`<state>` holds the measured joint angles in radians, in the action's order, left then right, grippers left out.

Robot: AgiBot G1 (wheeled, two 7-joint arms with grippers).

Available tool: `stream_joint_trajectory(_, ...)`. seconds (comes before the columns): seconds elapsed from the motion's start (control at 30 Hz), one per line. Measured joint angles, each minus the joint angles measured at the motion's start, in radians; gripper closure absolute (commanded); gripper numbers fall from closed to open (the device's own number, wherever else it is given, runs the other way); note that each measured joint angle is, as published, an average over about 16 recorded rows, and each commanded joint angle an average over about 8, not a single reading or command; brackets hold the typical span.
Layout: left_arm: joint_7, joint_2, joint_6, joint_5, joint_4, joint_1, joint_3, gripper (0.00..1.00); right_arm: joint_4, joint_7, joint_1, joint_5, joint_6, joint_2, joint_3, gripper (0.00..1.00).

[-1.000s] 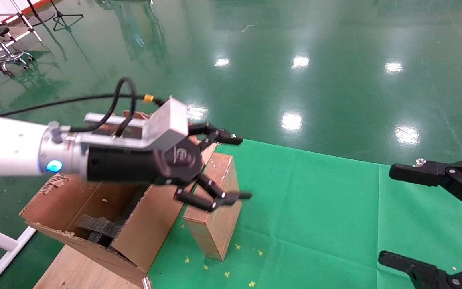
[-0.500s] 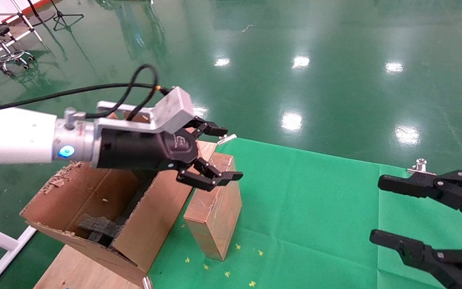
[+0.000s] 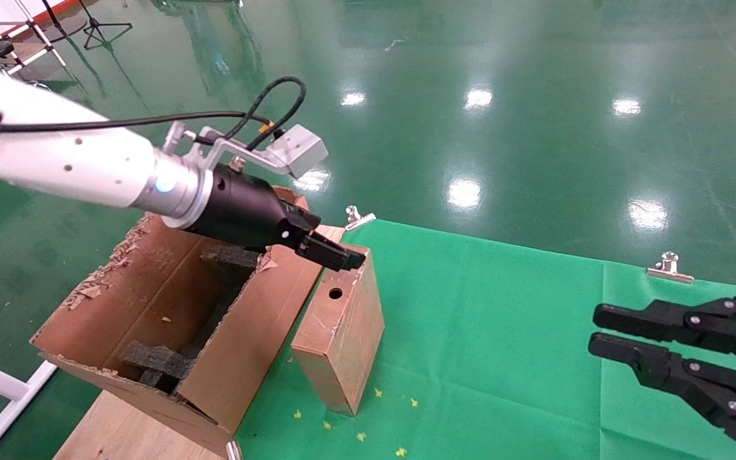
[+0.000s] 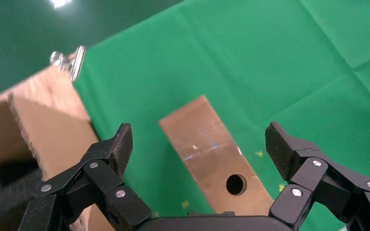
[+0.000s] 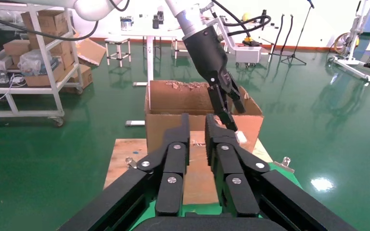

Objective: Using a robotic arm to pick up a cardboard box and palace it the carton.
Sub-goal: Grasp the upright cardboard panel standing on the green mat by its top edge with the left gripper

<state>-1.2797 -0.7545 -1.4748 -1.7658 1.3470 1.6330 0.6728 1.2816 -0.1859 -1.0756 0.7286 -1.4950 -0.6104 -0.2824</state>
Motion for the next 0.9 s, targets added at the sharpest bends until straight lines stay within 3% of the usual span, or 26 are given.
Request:
stream_joint_trajectory(0.17, -0.148, -0.037, -0.053, -0.040, -0.002, 0.040, 0.043, 0.00, 0.000, 0.000, 0.000, 0.000, 0.000, 0.000, 0.000, 1.00)
stream_joint_trajectory(0.37, -0.248, -0.061, -0.080, -0.045, -0.004, 0.064, 0.099, 0.00, 0.000, 0.000, 0.000, -0.001, 0.000, 0.000, -0.001, 1.00)
stream_joint_trajectory(0.9, -0.348, -0.088, -0.060, -0.065, -0.005, 0.079, 0.250, 0.00, 0.000, 0.001, 0.000, -0.001, 0.001, 0.001, -0.002, 1.00)
